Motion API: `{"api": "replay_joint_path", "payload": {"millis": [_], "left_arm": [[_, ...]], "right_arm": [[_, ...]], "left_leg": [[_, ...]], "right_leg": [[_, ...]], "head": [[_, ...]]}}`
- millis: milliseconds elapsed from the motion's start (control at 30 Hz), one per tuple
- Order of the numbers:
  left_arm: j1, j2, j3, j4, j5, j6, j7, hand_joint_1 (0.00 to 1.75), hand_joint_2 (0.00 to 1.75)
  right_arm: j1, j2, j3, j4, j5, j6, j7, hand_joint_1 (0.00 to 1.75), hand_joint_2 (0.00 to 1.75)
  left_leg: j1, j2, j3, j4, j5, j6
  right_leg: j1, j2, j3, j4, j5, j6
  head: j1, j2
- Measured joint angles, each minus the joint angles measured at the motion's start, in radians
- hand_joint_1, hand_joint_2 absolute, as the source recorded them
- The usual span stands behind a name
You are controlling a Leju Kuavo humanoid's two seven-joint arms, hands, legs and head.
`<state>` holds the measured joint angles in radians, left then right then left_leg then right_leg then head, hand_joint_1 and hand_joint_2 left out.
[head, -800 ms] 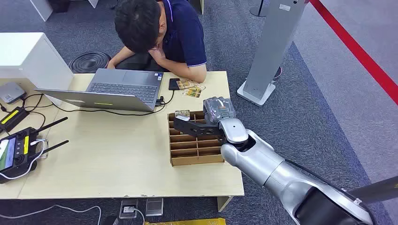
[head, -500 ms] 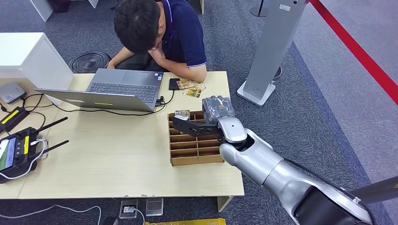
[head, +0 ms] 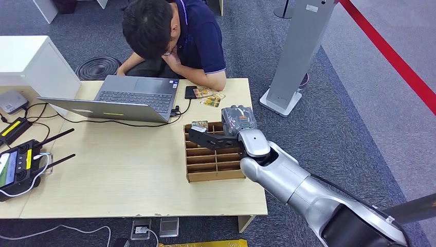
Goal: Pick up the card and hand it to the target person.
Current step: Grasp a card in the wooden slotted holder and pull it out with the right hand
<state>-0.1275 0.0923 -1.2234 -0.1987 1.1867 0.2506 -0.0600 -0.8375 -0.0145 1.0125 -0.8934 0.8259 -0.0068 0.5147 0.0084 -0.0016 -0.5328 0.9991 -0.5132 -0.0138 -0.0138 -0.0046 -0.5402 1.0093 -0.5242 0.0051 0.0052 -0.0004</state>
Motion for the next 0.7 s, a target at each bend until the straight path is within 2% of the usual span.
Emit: {"api": "replay_joint_path", "payload": {"millis": [200,400,533,700], "left_arm": [[0.001,0.000,0.000,0.000,-0.004,-0.009,-0.013,0.00,0.00],[0.004,0.000,0.000,0.000,0.004,-0.009,-0.004,0.00,0.00],[0.010,0.000,0.000,0.000,0.006,-0.008,-0.003,0.00,0.00],[0.017,0.002,0.000,0.000,0.011,-0.009,-0.002,0.00,0.00]], "right_arm": [[0.000,0.000,-0.001,-0.003,-0.024,0.013,-0.002,1.41,1.75],[-0.010,-0.010,-0.008,-0.045,-0.124,0.098,0.009,1.41,1.75],[-0.017,-0.034,-0.021,-0.118,-0.192,0.154,0.039,1.41,1.75],[-0.028,-0.080,-0.047,-0.253,-0.228,0.178,0.078,1.41,1.75]], "left_leg": [[0.000,0.000,0.000,0.000,0.000,0.000],[0.000,0.000,0.001,0.000,0.000,0.000],[0.000,0.000,0.001,0.000,0.000,0.000],[0.000,0.000,0.001,0.000,0.000,0.000]], "right_leg": [[0.000,0.000,0.000,0.000,0.000,0.000],[0.000,0.000,0.000,0.000,0.000,0.000],[0.000,0.000,0.000,0.000,0.000,0.000],[0.000,0.000,0.000,0.000,0.000,0.000]], "head": [[0.000,0.000],[0.000,0.000],[0.000,0.000],[0.000,0.000]]}}
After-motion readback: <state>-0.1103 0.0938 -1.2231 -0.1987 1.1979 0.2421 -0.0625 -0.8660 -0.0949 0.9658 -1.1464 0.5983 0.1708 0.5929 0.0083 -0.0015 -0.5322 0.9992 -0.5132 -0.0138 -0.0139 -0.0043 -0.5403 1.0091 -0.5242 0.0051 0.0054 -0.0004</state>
